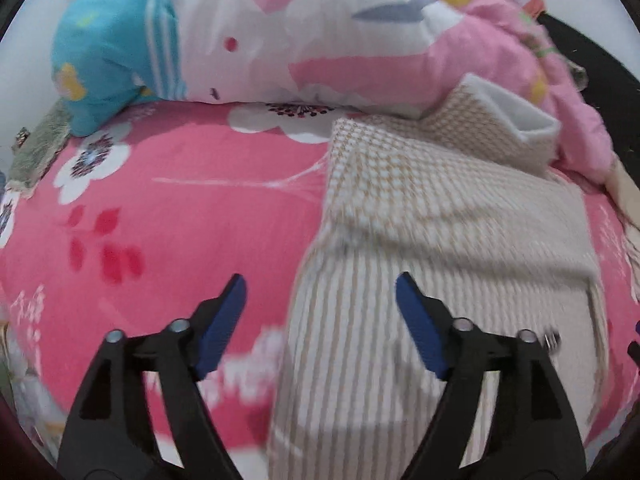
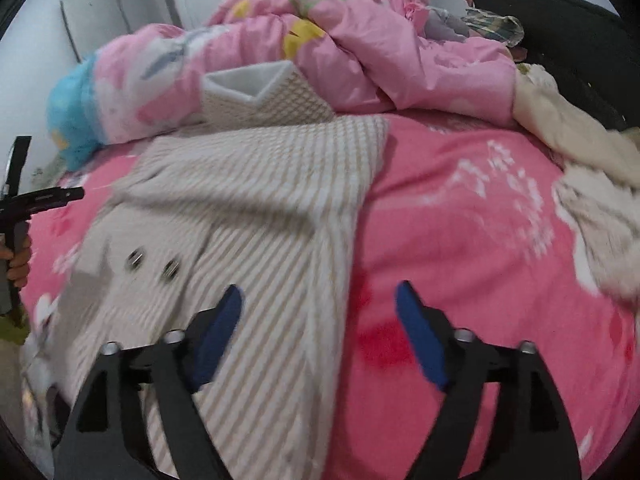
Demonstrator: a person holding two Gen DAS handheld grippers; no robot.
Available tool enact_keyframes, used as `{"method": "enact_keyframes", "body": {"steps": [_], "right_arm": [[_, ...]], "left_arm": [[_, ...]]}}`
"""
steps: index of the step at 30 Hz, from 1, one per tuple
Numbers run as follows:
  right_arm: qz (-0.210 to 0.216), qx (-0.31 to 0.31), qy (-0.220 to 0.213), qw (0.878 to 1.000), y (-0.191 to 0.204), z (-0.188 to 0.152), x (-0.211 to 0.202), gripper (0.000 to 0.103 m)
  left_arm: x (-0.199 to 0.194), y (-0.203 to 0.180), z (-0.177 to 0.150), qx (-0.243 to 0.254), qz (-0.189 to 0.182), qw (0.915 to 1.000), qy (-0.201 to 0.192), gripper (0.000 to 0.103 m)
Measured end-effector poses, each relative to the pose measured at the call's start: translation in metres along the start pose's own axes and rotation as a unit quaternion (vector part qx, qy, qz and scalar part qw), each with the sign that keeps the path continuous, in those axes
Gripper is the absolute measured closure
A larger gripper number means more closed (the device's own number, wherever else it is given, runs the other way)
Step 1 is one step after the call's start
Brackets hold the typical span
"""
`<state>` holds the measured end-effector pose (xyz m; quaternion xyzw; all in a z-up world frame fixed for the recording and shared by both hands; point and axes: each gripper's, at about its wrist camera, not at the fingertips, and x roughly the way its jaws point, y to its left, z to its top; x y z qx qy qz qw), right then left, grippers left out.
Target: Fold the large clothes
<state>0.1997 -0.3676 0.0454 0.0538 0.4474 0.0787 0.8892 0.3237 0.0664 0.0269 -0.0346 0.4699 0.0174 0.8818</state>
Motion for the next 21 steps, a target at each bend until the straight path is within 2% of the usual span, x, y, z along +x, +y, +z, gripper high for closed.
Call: {"method": "enact_keyframes", "body": {"steps": [2,4,7,10,14,17,18,21], "right_arm": [[0.01,0.006,0.007,1.0,0.005,-0.03,-0.013,0.014],[0.015,0.007,0.016,1.0,0.012,-0.062,-0.023,0.013],[-0.005,0.006,0.026,1.0,0.021,-0.099,-0.031,0.013],[-0.01,0.023,0.036,0.999,0.024,-0.12,-0.028,0.013],[-0.029,0.026,0.051,0.998,0.023,-0.127,-0.014,0.013],[-0.061,0.006,0.07,0.996,0.026,-0.13,0.006,0.013],[-0.069,0.001,0.075,0.995,0.027,-0.132,0.013,0.009],[-0.082,-0.004,0.065,0.995,0.029,-0.134,0.018,0.006]], "left_arm": [[-0.02,0.005,-0.025,-0.002,-0.001,1.0,-0.007,0.02],[-0.042,0.006,-0.064,-0.003,0.0,1.0,-0.005,0.02],[-0.045,0.005,-0.107,-0.008,0.009,0.9999,0.003,0.02],[-0.039,-0.002,-0.141,-0.012,0.01,0.9997,0.016,0.02],[-0.019,-0.019,-0.173,0.014,0.045,0.9983,0.035,0.019],[-0.018,-0.026,-0.184,0.032,0.079,0.9963,0.012,0.013],[-0.018,-0.027,-0.185,0.031,0.087,0.9957,0.006,0.012],[-0.016,-0.023,-0.188,0.022,0.084,0.9962,0.006,0.008]]}}
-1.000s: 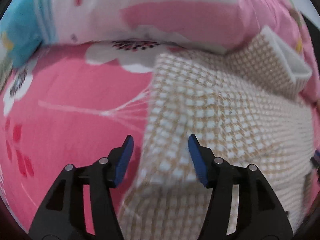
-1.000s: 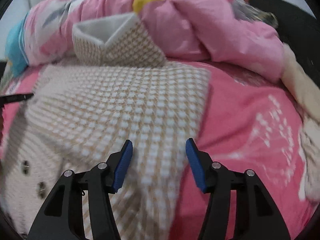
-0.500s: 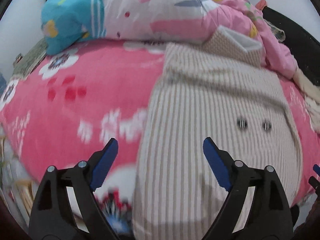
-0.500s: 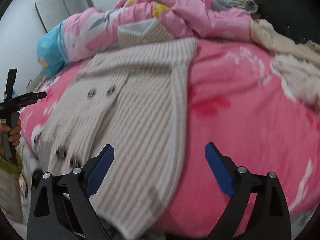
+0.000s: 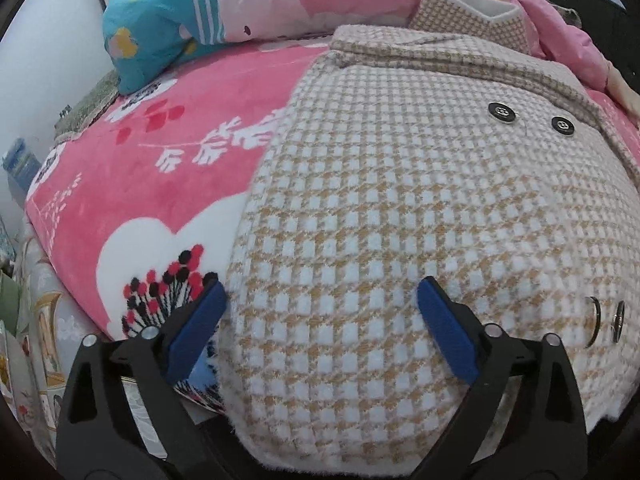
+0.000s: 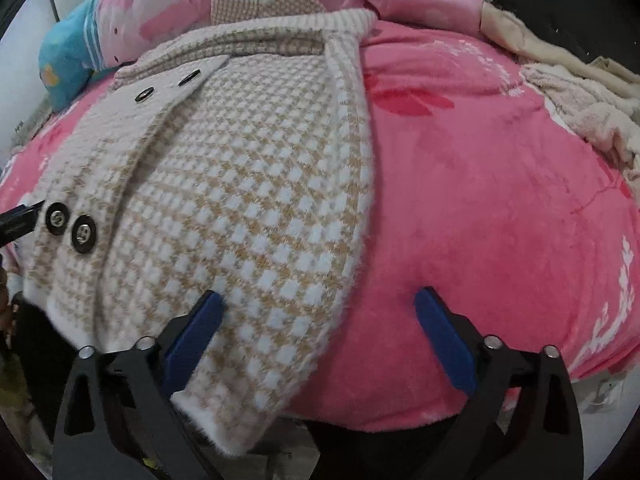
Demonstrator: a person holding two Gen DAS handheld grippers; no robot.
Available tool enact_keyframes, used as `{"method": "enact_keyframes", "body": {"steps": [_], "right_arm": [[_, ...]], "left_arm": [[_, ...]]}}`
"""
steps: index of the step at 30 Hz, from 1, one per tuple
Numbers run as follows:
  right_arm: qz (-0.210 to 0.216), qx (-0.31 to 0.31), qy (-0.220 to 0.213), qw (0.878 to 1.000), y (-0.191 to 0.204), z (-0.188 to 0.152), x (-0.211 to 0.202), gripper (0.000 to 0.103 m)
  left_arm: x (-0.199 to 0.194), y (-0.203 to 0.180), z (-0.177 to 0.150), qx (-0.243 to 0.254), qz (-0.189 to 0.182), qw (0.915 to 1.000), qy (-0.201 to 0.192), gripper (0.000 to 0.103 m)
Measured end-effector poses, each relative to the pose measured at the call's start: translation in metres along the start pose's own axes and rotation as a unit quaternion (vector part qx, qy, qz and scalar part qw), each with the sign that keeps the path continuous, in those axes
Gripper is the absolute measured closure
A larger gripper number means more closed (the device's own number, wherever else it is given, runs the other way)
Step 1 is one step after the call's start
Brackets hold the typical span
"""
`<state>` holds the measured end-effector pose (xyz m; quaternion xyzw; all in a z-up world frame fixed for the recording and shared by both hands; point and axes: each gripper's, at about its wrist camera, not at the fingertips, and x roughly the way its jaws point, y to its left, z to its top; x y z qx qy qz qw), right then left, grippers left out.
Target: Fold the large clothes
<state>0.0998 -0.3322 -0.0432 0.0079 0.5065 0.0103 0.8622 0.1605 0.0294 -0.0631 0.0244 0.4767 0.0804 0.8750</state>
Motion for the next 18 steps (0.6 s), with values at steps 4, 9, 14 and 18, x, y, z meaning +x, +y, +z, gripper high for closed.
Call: {"method": "enact_keyframes", "body": {"steps": [4,9,14,18], "right_arm": [[-0.009,0.003,-0.006,1.0,0.003,-0.003,0.001,0.006],[-0.011,0.017,0.012,1.0,0.005,-0.001,0.001,0.006],[-0.009,0.023,0.023,0.999,0.002,0.004,0.004,0.006],[-0.006,0.025,0.019,0.999,0.002,0.003,0.004,0.006]], "left_arm": [[0.005,0.012,-0.004,-0.025,-0.034,0.9991,0.003,0.008],[0.006,0.012,-0.003,-0.02,-0.038,0.9991,0.005,0.007],[0.007,0.015,-0.005,-0.023,-0.047,0.9986,-0.008,0.006],[0.011,0.02,-0.009,-0.029,-0.066,0.9972,-0.018,0.006]]}}
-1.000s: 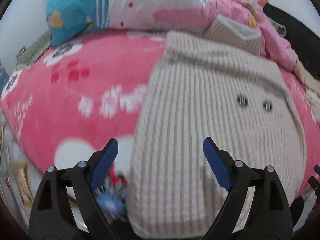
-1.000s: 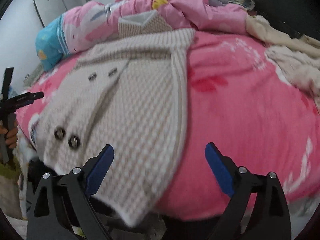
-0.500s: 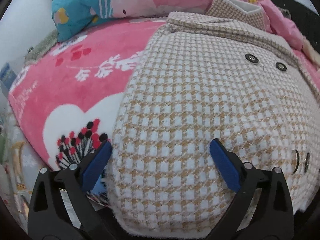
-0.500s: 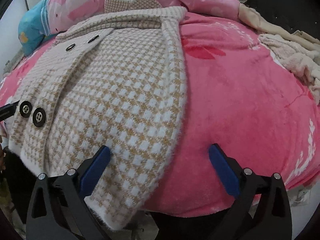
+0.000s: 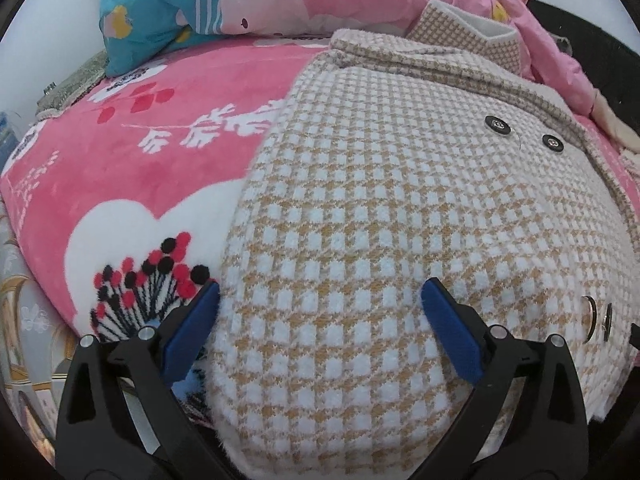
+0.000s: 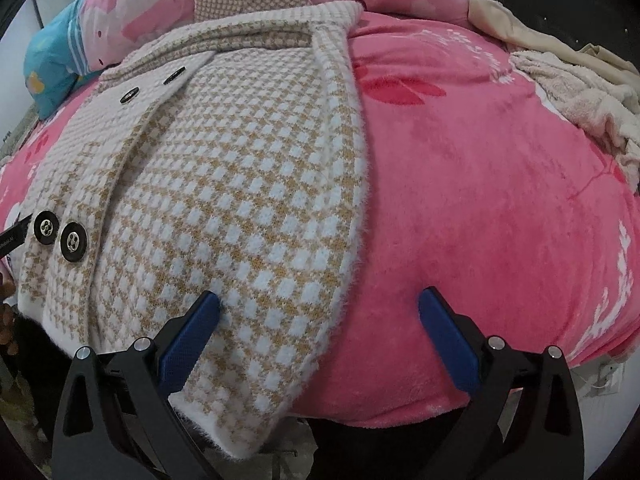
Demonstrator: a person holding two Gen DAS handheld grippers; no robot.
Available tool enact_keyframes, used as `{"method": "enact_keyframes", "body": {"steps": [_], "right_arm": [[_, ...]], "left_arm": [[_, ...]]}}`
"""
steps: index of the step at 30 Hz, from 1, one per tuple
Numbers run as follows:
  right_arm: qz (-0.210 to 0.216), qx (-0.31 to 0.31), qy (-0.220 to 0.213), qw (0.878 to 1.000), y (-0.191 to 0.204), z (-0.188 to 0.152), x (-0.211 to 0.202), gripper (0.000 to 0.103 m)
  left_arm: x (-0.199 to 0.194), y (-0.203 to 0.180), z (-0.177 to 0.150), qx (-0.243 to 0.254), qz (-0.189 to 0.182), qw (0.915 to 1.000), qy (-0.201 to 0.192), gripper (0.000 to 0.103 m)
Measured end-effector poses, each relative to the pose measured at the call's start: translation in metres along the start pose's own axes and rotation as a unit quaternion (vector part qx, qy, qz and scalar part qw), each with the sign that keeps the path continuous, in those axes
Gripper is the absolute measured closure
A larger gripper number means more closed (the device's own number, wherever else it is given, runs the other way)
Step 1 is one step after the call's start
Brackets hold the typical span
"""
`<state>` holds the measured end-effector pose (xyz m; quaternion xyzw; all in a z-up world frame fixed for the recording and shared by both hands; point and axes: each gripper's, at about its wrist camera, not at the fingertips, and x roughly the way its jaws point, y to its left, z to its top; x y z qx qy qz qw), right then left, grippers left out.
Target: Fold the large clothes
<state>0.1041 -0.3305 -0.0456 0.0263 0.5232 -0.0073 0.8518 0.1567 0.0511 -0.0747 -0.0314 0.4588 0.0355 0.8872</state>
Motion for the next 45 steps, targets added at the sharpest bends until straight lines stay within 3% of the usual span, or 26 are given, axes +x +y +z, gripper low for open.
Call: {"method": "enact_keyframes", "body": {"steps": [6,11,18,23,29,34,39,45], "right_arm": [[-0.004,-0.005,-0.002,1.0,0.001,-0.001,0.0,0.006],[-0.003,-0.009,0.004,1.0,0.001,0.0,0.0,0.006],[0.006,-0.017,-0.006,1.0,0.0,-0.003,-0.001,0.006],[0.018,-0.022,-0.017,0.999,-0.004,-0.006,-0.002,0.006],[0.035,-0.027,-0.033,0.998,-0.006,-0.014,-0.016,0.006],[0.108,0.012,-0.021,0.994,-0.015,-0.035,-0.027,0.006],[0.159,0.051,0.01,0.986,-0.017,-0.054,-0.02,0.023],[0.152,0.086,-0.002,0.985,-0.028,-0.057,-0.021,0.03]], "left_arm": [[-0.012,-0.001,-0.001,0.016,0.006,0.9998,-0.012,0.006],[-0.046,-0.004,-0.025,0.069,0.024,0.9963,-0.045,0.007],[-0.071,0.009,-0.078,0.096,-0.002,0.9947,-0.037,0.008],[-0.064,0.014,-0.083,0.081,0.008,0.9966,-0.014,0.009],[-0.056,0.017,-0.073,0.052,-0.001,0.9986,0.0,0.026],[-0.057,0.014,-0.071,0.057,-0.014,0.9983,-0.004,0.036],[-0.056,0.016,-0.071,0.049,-0.028,0.9984,0.0,0.049],[-0.054,0.022,-0.07,0.039,-0.036,0.9985,0.009,0.052]]}}
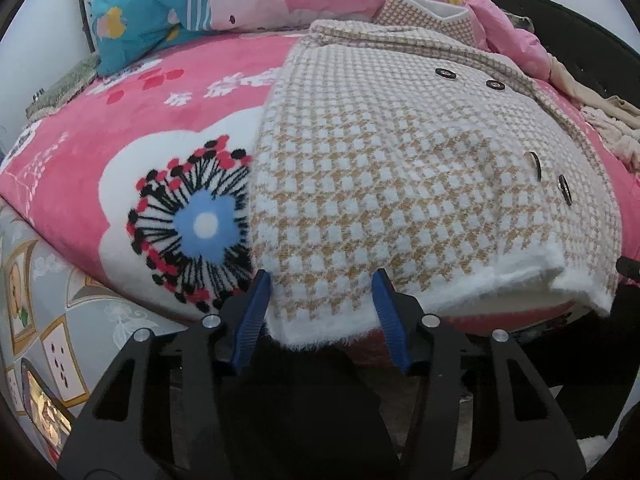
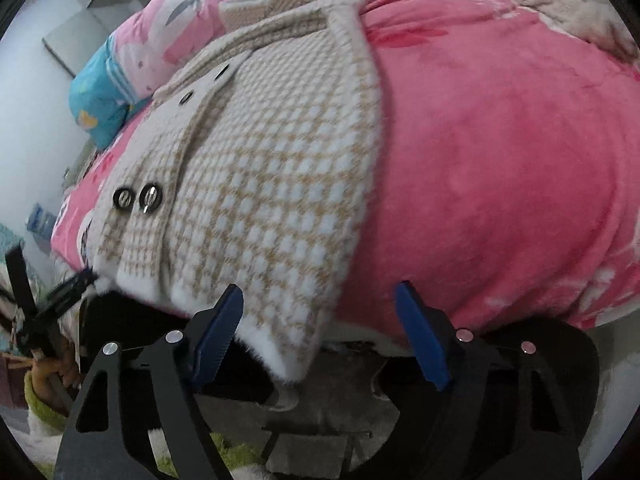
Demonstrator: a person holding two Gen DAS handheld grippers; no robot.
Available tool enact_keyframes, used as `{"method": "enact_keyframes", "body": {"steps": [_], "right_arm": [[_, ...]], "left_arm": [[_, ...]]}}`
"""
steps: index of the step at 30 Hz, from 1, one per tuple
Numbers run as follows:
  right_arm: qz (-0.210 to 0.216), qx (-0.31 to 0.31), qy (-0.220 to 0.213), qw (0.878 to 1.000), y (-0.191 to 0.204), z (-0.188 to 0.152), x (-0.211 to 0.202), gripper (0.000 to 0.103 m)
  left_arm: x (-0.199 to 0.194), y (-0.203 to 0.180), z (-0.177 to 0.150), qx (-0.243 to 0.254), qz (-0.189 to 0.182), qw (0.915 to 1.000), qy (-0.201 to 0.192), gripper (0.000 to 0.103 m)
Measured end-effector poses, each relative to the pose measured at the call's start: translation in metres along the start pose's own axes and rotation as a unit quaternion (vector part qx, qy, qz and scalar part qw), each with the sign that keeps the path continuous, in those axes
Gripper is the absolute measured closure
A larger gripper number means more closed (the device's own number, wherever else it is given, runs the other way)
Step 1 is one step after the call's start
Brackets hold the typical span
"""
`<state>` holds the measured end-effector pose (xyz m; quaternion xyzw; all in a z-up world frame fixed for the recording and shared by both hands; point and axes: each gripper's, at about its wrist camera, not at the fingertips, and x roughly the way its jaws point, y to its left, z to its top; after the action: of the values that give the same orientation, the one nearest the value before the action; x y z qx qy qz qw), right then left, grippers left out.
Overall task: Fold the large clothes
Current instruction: 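Close the left tool on the coat hem while the right tool grasps beside it, then lift the coat hem with both tools and fold it toward the collar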
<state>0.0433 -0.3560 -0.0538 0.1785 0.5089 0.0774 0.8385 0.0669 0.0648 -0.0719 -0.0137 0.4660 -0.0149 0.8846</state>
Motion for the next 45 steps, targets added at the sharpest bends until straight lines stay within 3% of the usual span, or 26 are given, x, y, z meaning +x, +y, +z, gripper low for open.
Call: {"method": "enact_keyframes", "body": {"steps": [5,9,18,20,22,28,31,33,35,38,45], "right_arm": [[0.021,0.038,0.009,0.999,-0.01,0.001,0.009,0.041],[0.072,0.048,0.033,0.996,-0.007,-0.013,0.016,0.052],[0.044,0.038,0.026,0.998,-0.008,-0.014,0.021,0.052],[0.059,0.024,0.031,0.997,-0.001,-0.015,0.021,0.063],[0.067,0.009,0.028,0.997,0.007,-0.017,0.016,0.065],[0.059,0.035,0.039,0.997,-0.002,-0.019,0.027,0.066],[0.081,0.038,0.042,0.995,0.001,-0.025,0.026,0.079],[0.085,0.024,0.035,0.995,0.008,-0.025,0.021,0.088],[0.095,0.017,0.026,0.995,0.014,-0.021,0.013,0.092],[0.114,0.014,0.004,0.993,0.02,-0.015,-0.007,0.095],[0.152,0.003,-0.071,0.986,0.035,0.021,-0.048,0.095]], "left_arm": [[0.006,0.004,0.0,-0.011,-0.008,0.9999,0.005,0.051],[0.006,0.005,0.0,-0.014,-0.014,0.9998,0.001,0.051],[0.014,0.012,0.0,-0.028,-0.03,0.999,0.017,0.05],[0.013,0.011,0.0,-0.031,-0.03,0.9989,0.016,0.054],[0.008,0.009,-0.002,-0.026,-0.032,0.9991,0.009,0.061],[0.013,0.012,-0.007,-0.032,-0.039,0.9984,0.025,0.062],[0.011,0.014,-0.008,-0.039,-0.044,0.998,0.026,0.064],[0.006,0.012,-0.008,-0.034,-0.044,0.9982,0.021,0.072],[-0.007,0.01,-0.008,-0.029,-0.054,0.9981,0.002,0.084],[-0.029,0.004,-0.004,-0.013,-0.072,0.9968,-0.033,0.093],[-0.075,-0.003,0.034,-0.008,-0.139,0.985,-0.101,0.095]]}}
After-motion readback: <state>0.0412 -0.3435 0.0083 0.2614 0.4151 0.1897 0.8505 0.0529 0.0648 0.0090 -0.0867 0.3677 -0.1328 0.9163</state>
